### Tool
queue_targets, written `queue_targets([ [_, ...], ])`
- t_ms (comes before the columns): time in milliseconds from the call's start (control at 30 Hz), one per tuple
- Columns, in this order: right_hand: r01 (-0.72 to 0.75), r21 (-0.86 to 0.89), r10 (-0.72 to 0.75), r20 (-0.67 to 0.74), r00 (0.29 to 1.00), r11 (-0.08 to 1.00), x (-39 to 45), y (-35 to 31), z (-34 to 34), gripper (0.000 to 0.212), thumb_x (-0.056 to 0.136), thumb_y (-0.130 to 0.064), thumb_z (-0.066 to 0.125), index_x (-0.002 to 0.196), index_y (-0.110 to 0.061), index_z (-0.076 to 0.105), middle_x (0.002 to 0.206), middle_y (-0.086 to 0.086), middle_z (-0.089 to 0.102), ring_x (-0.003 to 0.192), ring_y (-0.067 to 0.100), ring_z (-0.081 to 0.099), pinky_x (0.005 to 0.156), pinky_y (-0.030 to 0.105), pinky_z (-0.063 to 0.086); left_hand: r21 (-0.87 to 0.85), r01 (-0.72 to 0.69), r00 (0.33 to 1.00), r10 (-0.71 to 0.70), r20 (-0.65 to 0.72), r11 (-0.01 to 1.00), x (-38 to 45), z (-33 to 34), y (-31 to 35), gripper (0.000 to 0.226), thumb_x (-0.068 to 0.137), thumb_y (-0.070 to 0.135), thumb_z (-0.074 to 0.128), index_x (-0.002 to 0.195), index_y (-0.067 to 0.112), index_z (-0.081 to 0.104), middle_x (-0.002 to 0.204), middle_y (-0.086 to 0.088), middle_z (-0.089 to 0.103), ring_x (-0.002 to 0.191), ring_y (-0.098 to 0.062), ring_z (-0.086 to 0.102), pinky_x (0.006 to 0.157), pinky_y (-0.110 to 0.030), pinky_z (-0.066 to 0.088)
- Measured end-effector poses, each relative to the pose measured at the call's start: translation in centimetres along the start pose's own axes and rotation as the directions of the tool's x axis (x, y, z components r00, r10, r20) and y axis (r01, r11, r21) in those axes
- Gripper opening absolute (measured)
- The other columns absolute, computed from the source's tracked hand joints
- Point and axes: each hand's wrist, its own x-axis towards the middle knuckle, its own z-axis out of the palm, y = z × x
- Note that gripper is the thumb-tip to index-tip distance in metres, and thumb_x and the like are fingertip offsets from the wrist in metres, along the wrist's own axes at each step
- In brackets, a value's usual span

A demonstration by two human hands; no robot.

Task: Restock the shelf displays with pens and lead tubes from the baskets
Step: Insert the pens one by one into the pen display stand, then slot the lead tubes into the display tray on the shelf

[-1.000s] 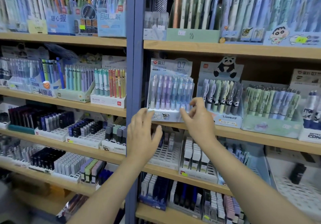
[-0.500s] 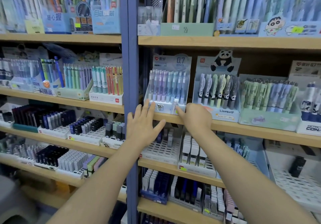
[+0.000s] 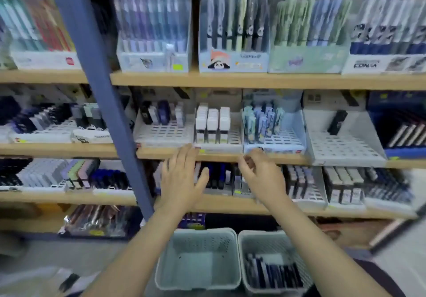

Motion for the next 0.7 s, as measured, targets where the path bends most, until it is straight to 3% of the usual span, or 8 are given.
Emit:
queue_targets([
  [100,-0.362,0.003,0.344,0.302,0.889,0.932,-4.7,8.8,2.9,0.038,0.097,-0.050,0.056,0.102,-0.013,0.060,0.088,-0.001,0.060,0.088,0.023,0.061,0.079,0.038,0.050,0.004,0.035,0.943,-0.034,0.330,0.999,-5.5,7.9,1.9,0.073,0.090,0.056,0.036,0.152,0.018,0.039,0.162,-0.003,0.031,0.147,-0.028,0.031,0.112,-0.051,0.031],
  [200,-0.565,-0.058,0.534,0.417,0.735,0.823,-9.3,16.3,5.9,0.031,0.096,-0.045,0.062,0.097,-0.016,0.052,0.078,-0.006,0.053,0.085,0.020,0.055,0.077,0.031,0.042,0.000,0.067,0.774,-0.052,0.632,0.998,-10.3,14.7,3.5,0.082,0.097,0.057,0.045,0.161,0.025,0.005,0.169,0.004,-0.001,0.156,-0.021,0.003,0.121,-0.048,0.015],
  [267,-0.637,-0.073,0.579,0.506,0.639,0.767,-11.7,20.6,8.2,0.024,0.096,-0.042,0.064,0.096,-0.023,0.048,0.084,-0.005,0.051,0.091,0.022,0.054,0.078,0.029,0.039,-0.012,0.106,0.683,-0.064,0.728,0.994,-12.9,18.8,4.2,0.087,0.097,0.056,0.049,0.161,0.024,-0.001,0.168,0.006,-0.011,0.156,-0.020,-0.002,0.122,-0.046,0.013],
  [333,-0.719,-0.084,0.631,0.557,0.540,0.690,-14.2,24.0,10.5,0.029,0.094,-0.042,0.067,0.105,-0.022,0.048,0.095,-0.003,0.050,0.098,0.024,0.052,0.080,0.027,0.035,-0.010,0.123,0.629,-0.070,0.774,0.992,-15.7,22.5,4.3,0.093,0.096,0.059,0.049,0.160,0.022,-0.007,0.168,0.001,-0.014,0.156,-0.023,0.002,0.120,-0.045,0.019],
  [433,-0.782,-0.055,0.666,0.563,0.489,0.621,-16.7,27.9,13.6,0.052,0.090,-0.040,0.072,0.119,-0.008,0.044,0.105,0.005,0.049,0.096,0.022,0.052,0.078,0.025,0.035,0.002,0.213,0.587,-0.130,0.799,0.977,-19.0,26.6,3.8,0.104,0.091,0.059,0.056,0.159,0.018,-0.011,0.168,-0.005,-0.015,0.154,-0.028,0.011,0.118,-0.042,0.024],
  [567,-0.849,-0.063,0.675,0.639,0.369,0.524,-17.9,32.0,17.6,0.046,0.074,-0.051,0.084,0.083,-0.020,0.050,0.083,-0.007,0.055,0.086,0.014,0.056,0.078,0.030,0.039,-0.017,0.321,0.562,-0.176,0.808,0.947,-21.0,30.2,2.4,0.117,0.085,0.056,0.067,0.158,0.015,-0.014,0.168,-0.007,-0.014,0.156,-0.024,0.002,0.124,-0.042,0.019],
  [633,-0.857,-0.077,0.658,0.677,0.330,0.509,-18.2,33.4,19.7,0.051,0.067,-0.060,0.084,0.075,-0.026,0.047,0.077,-0.008,0.052,0.084,0.015,0.058,0.075,0.029,0.041,-0.063,0.380,0.546,-0.169,0.820,0.923,-21.6,31.1,1.6,0.119,0.082,0.054,0.071,0.158,0.025,-0.016,0.169,-0.004,-0.003,0.154,-0.024,0.014,0.122,-0.045,0.027],
  [700,-0.840,-0.089,0.624,0.712,0.322,0.535,-18.1,33.5,21.2,0.037,0.080,-0.042,0.082,0.075,-0.029,0.048,0.074,-0.011,0.050,0.076,0.008,0.053,0.075,0.026,0.040,-0.110,0.443,0.538,-0.166,0.827,0.890,-22.3,31.3,0.7,0.117,0.080,0.056,0.071,0.155,0.040,-0.017,0.169,0.001,0.011,0.151,-0.023,0.027,0.116,-0.050,0.036],
])
